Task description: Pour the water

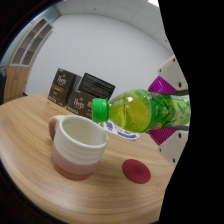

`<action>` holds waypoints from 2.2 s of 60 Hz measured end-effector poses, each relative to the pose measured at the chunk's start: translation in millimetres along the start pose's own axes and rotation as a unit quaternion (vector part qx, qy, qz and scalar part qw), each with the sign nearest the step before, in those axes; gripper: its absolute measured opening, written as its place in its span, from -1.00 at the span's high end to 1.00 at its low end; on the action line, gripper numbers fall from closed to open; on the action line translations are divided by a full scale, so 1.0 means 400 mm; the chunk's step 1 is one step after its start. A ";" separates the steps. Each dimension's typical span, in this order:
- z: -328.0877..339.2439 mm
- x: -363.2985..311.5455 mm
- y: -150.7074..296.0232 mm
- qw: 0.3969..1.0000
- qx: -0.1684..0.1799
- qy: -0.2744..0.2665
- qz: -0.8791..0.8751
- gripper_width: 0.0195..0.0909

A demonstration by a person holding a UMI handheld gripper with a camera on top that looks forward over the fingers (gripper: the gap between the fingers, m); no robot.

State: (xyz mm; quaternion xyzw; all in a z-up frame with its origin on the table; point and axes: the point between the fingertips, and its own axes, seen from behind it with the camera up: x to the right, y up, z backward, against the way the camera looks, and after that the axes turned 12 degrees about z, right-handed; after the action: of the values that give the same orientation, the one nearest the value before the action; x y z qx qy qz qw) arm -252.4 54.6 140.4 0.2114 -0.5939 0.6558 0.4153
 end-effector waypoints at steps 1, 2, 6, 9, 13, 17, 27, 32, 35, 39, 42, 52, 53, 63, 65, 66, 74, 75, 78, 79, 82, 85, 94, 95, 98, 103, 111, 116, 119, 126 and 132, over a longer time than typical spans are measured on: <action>-0.001 0.004 0.003 1.000 0.003 -0.002 0.012 0.44; -0.002 0.006 0.007 1.000 0.005 -0.004 0.022 0.43; -0.006 0.014 0.016 0.999 0.009 -0.009 0.052 0.43; -0.012 0.020 0.023 0.997 0.014 -0.012 0.072 0.44; -0.013 0.019 0.022 0.997 0.013 -0.011 0.075 0.43; -0.010 0.013 0.025 0.999 0.016 -0.004 0.042 0.43; 0.041 0.036 0.065 0.969 0.101 0.030 -0.225 0.43; 0.071 0.056 0.040 0.916 0.124 0.057 -0.377 0.43; 0.080 0.064 0.037 0.878 0.136 0.065 -0.453 0.36; 0.090 0.061 0.026 0.818 0.154 0.093 -0.547 0.37; 0.088 0.046 0.021 0.770 0.161 0.107 -0.608 0.37; 0.056 -0.015 -0.008 0.625 0.174 0.128 -0.750 0.36; 0.050 -0.024 -0.011 0.616 0.173 0.128 -0.758 0.37; -0.019 -0.106 0.009 0.554 0.167 0.137 -0.804 0.37; -0.032 -0.119 0.013 0.547 0.165 0.136 -0.809 0.37; -0.037 -0.125 0.015 0.543 0.165 0.135 -0.812 0.37; -0.054 -0.165 0.049 0.527 0.171 0.137 -0.821 0.32; -0.054 -0.169 0.054 0.530 0.172 0.136 -0.819 0.33; -0.051 -0.166 0.061 0.539 0.177 0.118 -0.815 0.32; -0.047 -0.169 0.062 0.541 0.176 0.118 -0.814 0.32; -0.039 -0.167 0.064 0.552 0.176 0.107 -0.808 0.32; -0.035 -0.168 0.061 0.557 0.175 0.098 -0.806 0.32; -0.034 -0.171 0.066 0.556 0.171 0.105 -0.806 0.10; -0.034 -0.171 0.067 0.558 0.171 0.106 -0.805 0.08; -0.029 -0.182 0.070 0.562 0.166 0.118 -0.802 0.00; -0.001 -0.210 0.074 0.558 0.143 0.141 -0.805 -0.40; 0.129 -0.256 0.067 0.553 0.096 0.173 -0.810 -0.63; 0.250 -0.262 0.076 0.545 0.076 0.192 -0.813 -0.64; 0.330 -0.256 0.077 0.533 0.063 0.202 -0.819 -0.64; 0.499 -0.223 0.082 0.514 0.041 0.216 -0.829 -0.67; 0.599 -0.179 0.080 0.511 0.034 0.219 -0.831 -0.67</action>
State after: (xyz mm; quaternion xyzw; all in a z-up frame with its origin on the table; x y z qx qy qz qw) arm -289.2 -193.4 115.0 0.4713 -0.0144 0.0561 0.8801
